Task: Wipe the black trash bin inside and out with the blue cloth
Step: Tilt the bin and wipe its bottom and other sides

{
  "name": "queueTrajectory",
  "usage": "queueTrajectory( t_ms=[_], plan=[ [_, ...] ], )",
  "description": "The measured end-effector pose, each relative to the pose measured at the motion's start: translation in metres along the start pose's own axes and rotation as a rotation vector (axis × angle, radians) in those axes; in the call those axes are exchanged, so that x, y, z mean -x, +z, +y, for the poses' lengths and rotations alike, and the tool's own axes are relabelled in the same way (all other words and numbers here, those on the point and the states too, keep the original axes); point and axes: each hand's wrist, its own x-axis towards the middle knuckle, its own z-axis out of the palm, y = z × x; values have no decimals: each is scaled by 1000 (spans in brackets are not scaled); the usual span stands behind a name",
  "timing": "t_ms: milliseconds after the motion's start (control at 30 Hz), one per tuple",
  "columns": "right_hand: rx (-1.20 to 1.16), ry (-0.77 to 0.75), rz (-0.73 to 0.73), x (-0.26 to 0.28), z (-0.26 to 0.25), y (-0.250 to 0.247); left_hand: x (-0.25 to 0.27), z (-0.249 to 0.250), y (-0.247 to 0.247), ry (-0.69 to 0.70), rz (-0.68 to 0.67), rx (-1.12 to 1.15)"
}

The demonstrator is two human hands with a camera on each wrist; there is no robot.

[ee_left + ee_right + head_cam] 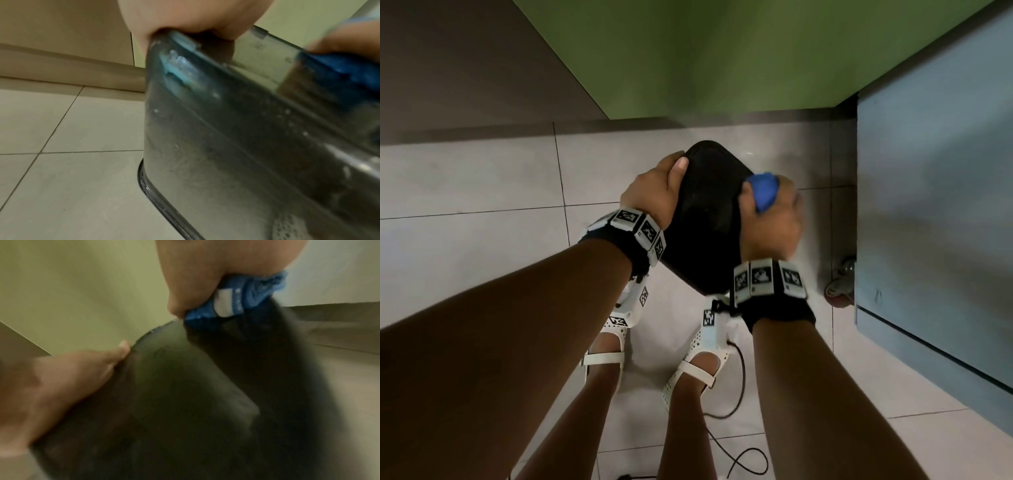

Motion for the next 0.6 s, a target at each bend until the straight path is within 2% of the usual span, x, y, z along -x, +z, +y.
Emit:
queueTrajectory(
  t_ms=[100, 167, 267, 333, 467, 533, 600],
  plan=[
    [-62, 157, 38, 7, 5, 1, 1, 2, 1, 1, 12, -36],
    [-38, 163, 60, 5, -6, 5, 2, 3, 2, 26, 34, -74],
    [70, -40, -19, 3, -31, 16, 2, 5, 2, 50, 43, -122],
    [48, -190, -57, -2, -49, 24, 2, 5, 1, 53, 41, -125],
    [66, -275, -86, -10, -59, 29, 4, 5, -1, 49, 38, -87],
    [120, -186, -25, -7, -42, 21, 3, 5, -1, 34, 27, -68],
    [82, 79, 40, 2, -25, 11, 3, 4, -2, 15, 22, -44]
  ],
)
